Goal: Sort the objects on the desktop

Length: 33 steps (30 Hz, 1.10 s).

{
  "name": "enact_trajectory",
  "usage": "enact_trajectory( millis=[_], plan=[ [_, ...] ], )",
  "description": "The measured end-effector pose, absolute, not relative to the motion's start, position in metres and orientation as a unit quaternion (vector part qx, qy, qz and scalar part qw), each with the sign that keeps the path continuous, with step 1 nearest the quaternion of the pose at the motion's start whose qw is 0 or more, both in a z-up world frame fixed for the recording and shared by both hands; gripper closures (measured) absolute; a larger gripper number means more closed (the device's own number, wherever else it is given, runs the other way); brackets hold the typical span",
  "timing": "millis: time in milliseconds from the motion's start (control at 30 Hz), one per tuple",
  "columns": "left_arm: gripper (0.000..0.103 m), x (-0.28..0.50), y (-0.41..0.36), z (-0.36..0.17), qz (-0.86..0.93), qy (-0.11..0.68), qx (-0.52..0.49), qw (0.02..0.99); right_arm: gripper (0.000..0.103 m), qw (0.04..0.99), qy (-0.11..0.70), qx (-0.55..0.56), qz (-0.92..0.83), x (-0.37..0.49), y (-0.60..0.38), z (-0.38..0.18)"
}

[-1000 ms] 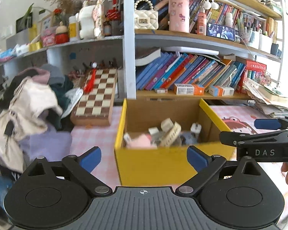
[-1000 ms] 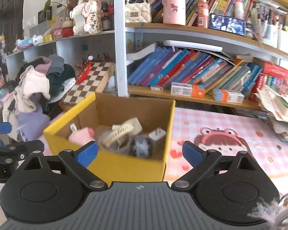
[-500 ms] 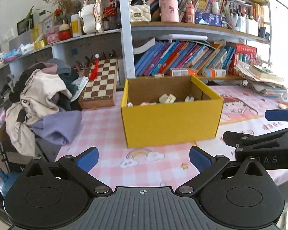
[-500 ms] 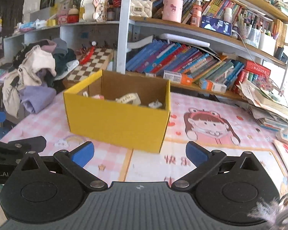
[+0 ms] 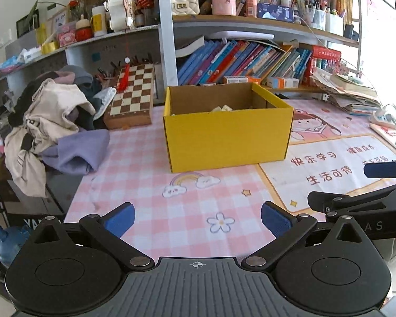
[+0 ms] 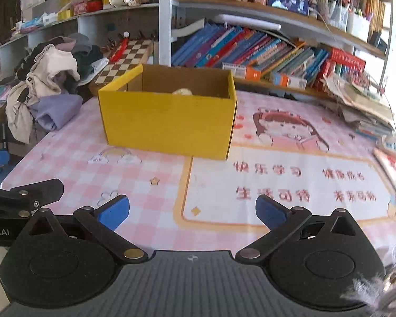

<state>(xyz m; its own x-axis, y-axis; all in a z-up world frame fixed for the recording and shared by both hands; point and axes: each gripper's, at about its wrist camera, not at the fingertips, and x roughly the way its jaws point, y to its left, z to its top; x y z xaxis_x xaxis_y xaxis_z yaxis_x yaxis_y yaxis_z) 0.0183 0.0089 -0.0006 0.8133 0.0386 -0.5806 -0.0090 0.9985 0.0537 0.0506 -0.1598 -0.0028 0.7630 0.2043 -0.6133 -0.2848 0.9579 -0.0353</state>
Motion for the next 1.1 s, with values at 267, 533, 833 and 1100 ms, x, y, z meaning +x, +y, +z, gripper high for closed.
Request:
enact_trajectory(
  millis=[267, 533, 833, 1100],
  plan=[
    [0.000, 0.011, 0.016, -0.008, 0.022, 0.326, 0.018, 0.945, 0.000, 0.930, 0.335, -0.072, 0.135, 0.042, -0.153, -0.010],
    [0.000, 0.006, 0.024, -0.014, 0.035, 0.345, 0.011, 0.938, 0.000, 0.925, 0.342, -0.077, 0.145, 0.042, -0.146, -0.012],
    [0.000, 0.003, 0.025, -0.016, 0.041, 0.355, 0.013, 0.934, 0.000, 0.924, 0.344, -0.078, 0.150, 0.040, -0.145, -0.013],
    [0.000, 0.003, 0.023, -0.017, 0.036, 0.362, 0.019, 0.931, 0.000, 0.922, 0.349, -0.081, 0.147, 0.041, -0.143, -0.013]
  ],
)
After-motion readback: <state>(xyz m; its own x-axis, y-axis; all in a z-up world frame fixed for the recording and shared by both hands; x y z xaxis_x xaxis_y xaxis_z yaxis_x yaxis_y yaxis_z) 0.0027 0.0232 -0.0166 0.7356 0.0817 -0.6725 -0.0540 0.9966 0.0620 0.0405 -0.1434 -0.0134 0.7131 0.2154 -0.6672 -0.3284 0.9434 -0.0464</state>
